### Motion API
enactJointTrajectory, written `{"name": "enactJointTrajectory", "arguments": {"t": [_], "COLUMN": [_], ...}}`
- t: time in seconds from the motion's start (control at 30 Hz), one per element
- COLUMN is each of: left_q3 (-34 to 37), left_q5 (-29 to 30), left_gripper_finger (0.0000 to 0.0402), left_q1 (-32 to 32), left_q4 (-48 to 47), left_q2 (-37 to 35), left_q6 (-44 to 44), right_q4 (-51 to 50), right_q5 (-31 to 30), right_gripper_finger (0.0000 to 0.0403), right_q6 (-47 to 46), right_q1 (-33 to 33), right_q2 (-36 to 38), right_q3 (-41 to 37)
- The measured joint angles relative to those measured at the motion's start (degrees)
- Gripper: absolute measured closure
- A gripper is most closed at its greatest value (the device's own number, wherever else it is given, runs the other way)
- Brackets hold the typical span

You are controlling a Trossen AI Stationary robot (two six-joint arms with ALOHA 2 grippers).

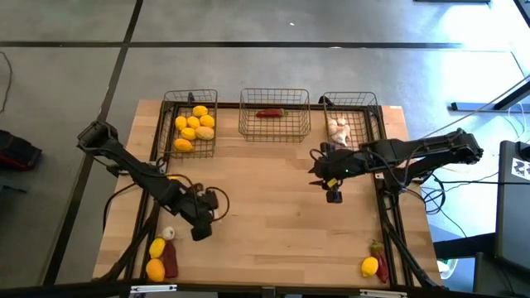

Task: Sort produce into baskets
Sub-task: Put the white garlic into the right gold wire basket

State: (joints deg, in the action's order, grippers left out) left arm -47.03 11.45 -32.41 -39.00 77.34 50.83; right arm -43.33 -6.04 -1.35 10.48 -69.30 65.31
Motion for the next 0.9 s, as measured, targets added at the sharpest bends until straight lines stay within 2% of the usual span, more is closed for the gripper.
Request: {"name": "enactJointTrajectory", "arguments": {"t": [0.23,0.37,0.67,0.9], "left_q3": [-0.3,-0.3,-0.2,-0.2], "left_q5": [10.5,14.6,16.1,19.0], "left_gripper_finger": [0.0275,0.0275,0.0275,0.0275], "left_q1": [2.4,4.0,8.1,10.0], "left_q4": [22.9,32.9,40.4,48.4], "left_q2": [0.0,0.0,0.0,3.3], "left_q6": [-13.1,-19.9,-21.0,-23.9], "right_q4": [13.6,23.4,39.9,54.2], "right_q5": [-0.1,1.1,1.1,0.1], "right_gripper_finger": [0.0243,0.0243,0.0243,0.0243], "right_q6": [2.2,3.9,7.9,11.6], "right_q1": [3.0,4.4,5.8,5.8], "right_q2": [0.0,0.0,-3.4,-11.4], "right_q3": [-5.8,-9.0,-12.6,-12.6]}}
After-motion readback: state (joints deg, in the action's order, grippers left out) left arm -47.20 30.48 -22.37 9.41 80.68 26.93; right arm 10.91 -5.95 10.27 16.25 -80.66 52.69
